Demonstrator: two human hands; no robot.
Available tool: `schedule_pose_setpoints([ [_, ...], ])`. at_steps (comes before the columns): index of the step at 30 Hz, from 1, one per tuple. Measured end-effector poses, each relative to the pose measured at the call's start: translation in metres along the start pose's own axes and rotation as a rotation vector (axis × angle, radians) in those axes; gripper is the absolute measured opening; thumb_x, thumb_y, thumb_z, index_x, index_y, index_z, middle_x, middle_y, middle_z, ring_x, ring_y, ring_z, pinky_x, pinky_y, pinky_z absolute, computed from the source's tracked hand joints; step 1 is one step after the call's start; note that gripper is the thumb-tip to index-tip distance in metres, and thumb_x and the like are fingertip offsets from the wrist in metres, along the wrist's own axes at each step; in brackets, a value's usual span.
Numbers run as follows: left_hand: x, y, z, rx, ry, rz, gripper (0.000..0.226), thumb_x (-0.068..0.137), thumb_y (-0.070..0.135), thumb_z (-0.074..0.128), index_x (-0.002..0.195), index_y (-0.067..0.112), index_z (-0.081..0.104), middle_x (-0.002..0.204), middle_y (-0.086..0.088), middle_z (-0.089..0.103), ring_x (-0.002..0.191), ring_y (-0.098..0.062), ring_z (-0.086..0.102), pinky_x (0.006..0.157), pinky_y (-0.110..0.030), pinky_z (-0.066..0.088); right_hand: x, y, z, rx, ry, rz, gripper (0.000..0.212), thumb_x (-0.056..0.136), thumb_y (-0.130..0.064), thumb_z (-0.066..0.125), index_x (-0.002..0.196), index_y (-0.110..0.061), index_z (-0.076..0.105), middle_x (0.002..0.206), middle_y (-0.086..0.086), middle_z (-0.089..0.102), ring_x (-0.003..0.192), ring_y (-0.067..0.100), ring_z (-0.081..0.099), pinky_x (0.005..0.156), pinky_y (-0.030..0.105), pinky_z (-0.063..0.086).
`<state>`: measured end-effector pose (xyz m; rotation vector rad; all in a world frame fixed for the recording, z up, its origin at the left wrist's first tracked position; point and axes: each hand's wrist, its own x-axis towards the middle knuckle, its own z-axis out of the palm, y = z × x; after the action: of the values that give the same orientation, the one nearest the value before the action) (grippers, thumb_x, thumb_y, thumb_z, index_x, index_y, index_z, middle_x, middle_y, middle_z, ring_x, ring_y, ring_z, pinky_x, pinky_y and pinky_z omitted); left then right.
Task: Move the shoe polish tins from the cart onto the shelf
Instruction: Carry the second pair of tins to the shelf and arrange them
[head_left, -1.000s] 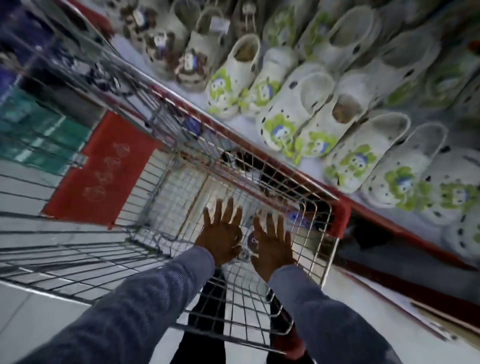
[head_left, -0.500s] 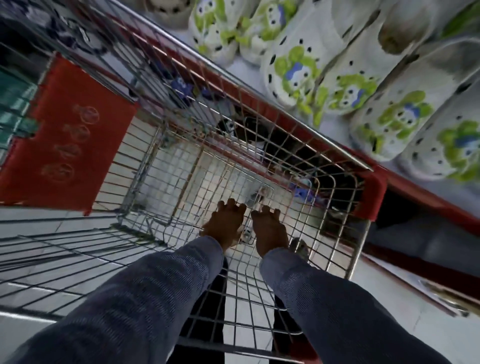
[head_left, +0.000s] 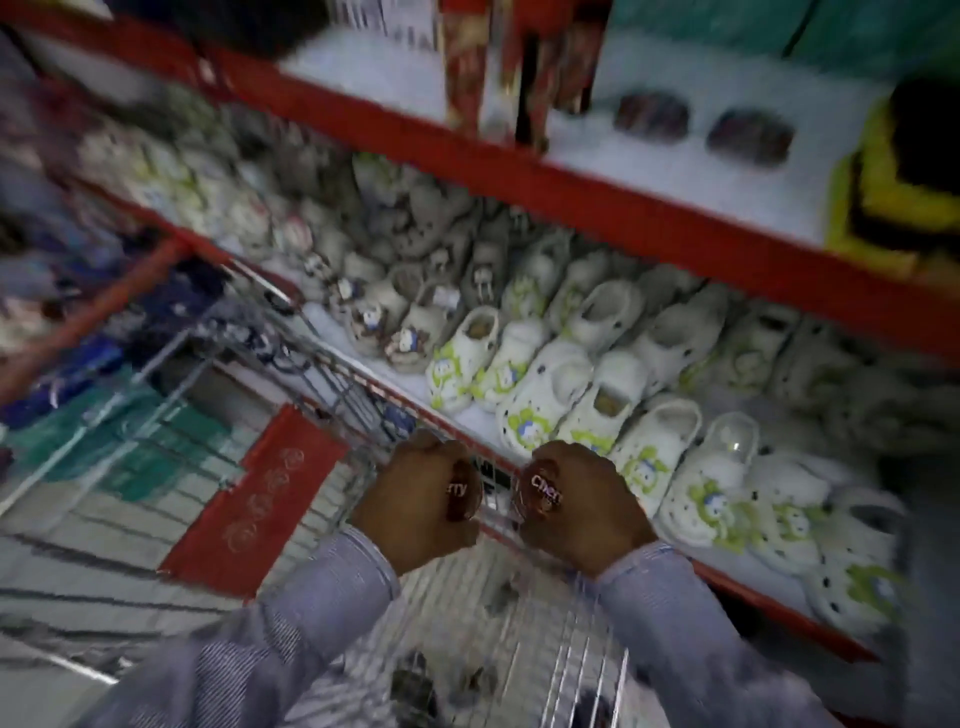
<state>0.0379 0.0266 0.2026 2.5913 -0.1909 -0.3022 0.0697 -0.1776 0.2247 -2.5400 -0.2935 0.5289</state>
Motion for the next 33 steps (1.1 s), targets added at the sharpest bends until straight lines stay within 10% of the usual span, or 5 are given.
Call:
schedule_pose_setpoints([
  [7,0.019,0.089,-0.132,0.046,0.278,0.114,0.05,0.047,0.048,0.07,0.093,0.028,0.062,0.09,0.008,0.061,0.089,-0.017,0.057,0.078,-0.036,0.055,-0.017,-0.06,-0.146,0.043,0.222,-0.143,0.075,0.05,-0.026,0.087,0.12,-0.021,0.062,0.117,0.003,0.058,0.103,0.022,0.062,0.094,0.035,0.053],
  [12,0.045,0.148,-0.193,-0.067,0.447,0.22,0.068,0.05,0.02,0.085,0.111,0.022,0.056,0.082,0.02,0.06,0.072,0.007,0.057,0.067,-0.011,0.048,-0.019,-0.067,-0.214,0.071,0.456,-0.164,0.083,0.051,-0.031,0.088,0.128,-0.025,0.055,0.123,-0.001,0.061,0.112,0.018,0.059,0.098,0.033,0.05],
  [18,0.107,0.19,-0.211,-0.168,0.44,0.253,0.071,0.057,0.019,0.085,0.115,0.024,0.045,0.095,0.008,0.063,0.076,0.003,0.059,0.055,-0.006,0.044,0.004,-0.065,-0.25,0.182,0.59,-0.054,0.1,0.033,-0.062,0.077,0.122,-0.023,0.051,0.117,0.002,0.062,0.107,0.019,0.062,0.093,0.033,0.053],
  [33,0.194,0.181,-0.198,-0.05,0.223,0.186,0.061,0.074,0.029,0.079,0.122,0.016,0.044,0.108,0.001,0.06,0.098,-0.014,0.058,0.078,-0.019,0.039,0.076,-0.035,-0.256,0.068,0.412,0.155,0.073,0.068,-0.027,0.077,0.13,-0.019,0.039,0.133,0.013,0.048,0.122,0.032,0.051,0.099,0.033,0.046],
])
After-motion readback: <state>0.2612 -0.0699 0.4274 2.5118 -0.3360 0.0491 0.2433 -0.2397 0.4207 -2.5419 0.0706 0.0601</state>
